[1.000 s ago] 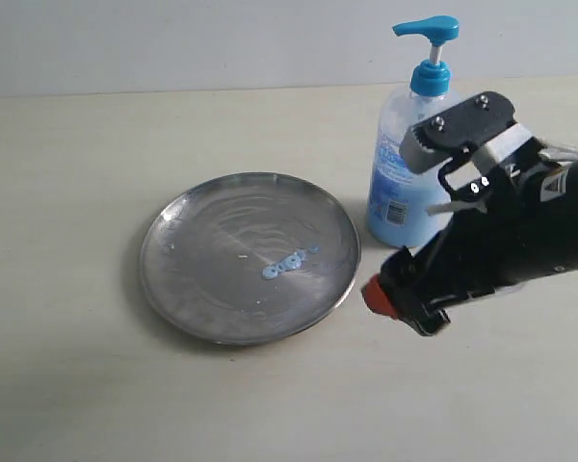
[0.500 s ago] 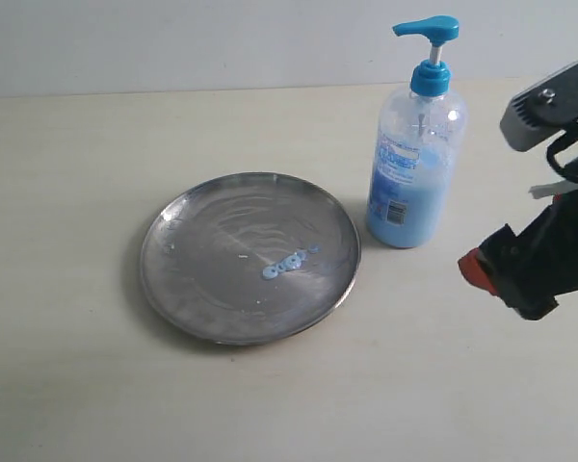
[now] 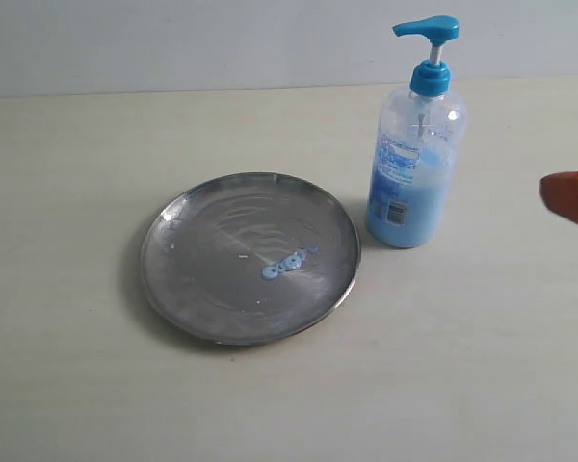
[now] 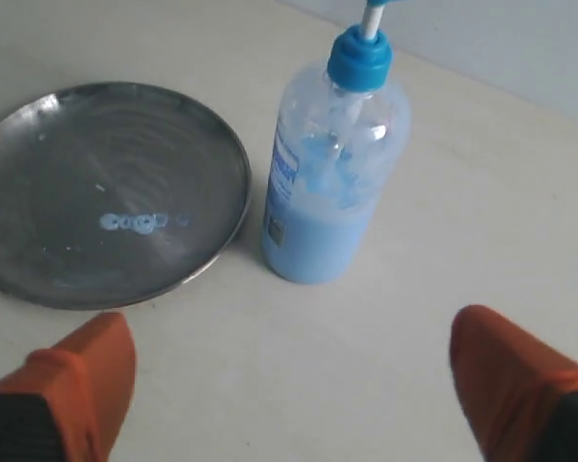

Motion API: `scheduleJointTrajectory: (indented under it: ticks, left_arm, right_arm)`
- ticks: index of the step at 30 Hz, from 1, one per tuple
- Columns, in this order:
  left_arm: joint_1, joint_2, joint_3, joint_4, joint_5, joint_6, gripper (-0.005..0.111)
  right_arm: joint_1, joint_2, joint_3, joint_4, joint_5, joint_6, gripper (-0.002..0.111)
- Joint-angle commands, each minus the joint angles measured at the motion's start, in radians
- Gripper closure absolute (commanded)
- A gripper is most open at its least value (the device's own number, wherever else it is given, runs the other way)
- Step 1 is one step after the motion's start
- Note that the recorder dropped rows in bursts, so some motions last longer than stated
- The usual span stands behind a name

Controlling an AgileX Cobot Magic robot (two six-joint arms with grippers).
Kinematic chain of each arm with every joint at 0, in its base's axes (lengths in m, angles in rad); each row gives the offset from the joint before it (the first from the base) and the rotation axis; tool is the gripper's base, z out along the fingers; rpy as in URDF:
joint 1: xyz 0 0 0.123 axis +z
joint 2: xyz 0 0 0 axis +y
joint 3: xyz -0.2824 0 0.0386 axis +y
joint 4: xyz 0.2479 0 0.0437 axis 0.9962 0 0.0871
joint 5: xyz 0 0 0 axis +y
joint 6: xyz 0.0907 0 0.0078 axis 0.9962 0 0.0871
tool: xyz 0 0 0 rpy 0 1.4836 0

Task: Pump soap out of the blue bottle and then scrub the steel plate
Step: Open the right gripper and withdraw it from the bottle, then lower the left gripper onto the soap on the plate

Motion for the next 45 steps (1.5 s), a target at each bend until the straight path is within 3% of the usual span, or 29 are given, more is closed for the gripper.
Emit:
scheduleJointTrajectory:
  ticks: [1, 3, 4, 6, 11, 16, 23, 38, 45]
  left_arm:
    - [0.002, -0.006, 0.003, -0.006, 0.046, 0.000, 0.106]
    - [0.002, -0.006, 0.003, -0.006, 0.071, 0.000, 0.106]
    - [0.002, -0.004, 0.003, -0.006, 0.109, 0.000, 0.106]
    - [0.002, 0.009, 0.003, -0.013, 0.181, 0.000, 0.106]
    - [0.002, 0.138, 0.003, -0.040, 0.347, -0.004, 0.106]
    - [0.002, 0.335, 0.003, -0.032, 0.333, 0.000, 0.106]
    - [-0.018, 0.599, 0.003, -0.029, 0.200, 0.032, 0.106]
    - [-0.192, 0.953, 0.003, -0.036, -0.174, 0.054, 0.106]
    - [-0.243, 1.107, -0.050, -0.047, -0.281, 0.056, 0.106]
  right_arm:
    - [0.000, -0.093, -0.006, -0.009, 0.007, 0.004, 0.054]
    - [0.000, -0.145, -0.006, -0.009, 0.020, 0.004, 0.074]
    - [0.000, -0.199, -0.006, -0.009, 0.031, 0.003, 0.091]
    - [0.000, -0.276, -0.006, -0.007, 0.034, 0.003, 0.108]
    - [0.000, -0.469, -0.006, -0.007, 0.034, -0.004, 0.108]
    - [0.000, -0.589, -0.006, -0.016, 0.032, -0.004, 0.108]
    - [0.000, -0.649, 0.005, -0.061, 0.030, -0.004, 0.108]
    - [0.000, -0.656, 0.126, -0.061, -0.043, -0.004, 0.108]
    - [0.000, -0.656, 0.175, -0.061, -0.093, 0.003, 0.108]
